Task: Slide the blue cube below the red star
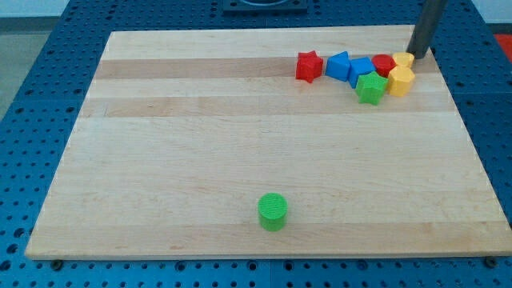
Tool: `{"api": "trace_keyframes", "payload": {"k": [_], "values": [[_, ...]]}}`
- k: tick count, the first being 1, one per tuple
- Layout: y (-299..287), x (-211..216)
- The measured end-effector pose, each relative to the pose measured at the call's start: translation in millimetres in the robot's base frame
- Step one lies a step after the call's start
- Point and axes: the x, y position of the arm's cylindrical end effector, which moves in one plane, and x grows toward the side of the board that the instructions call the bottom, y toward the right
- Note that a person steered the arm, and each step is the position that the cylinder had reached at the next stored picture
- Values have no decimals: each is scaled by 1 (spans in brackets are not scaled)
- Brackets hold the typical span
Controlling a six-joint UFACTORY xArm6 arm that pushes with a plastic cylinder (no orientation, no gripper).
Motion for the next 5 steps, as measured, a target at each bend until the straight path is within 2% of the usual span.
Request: {"api": "trace_keyframes", "payload": {"k": [2,5], "values": [[3,51],[-10,52]]}}
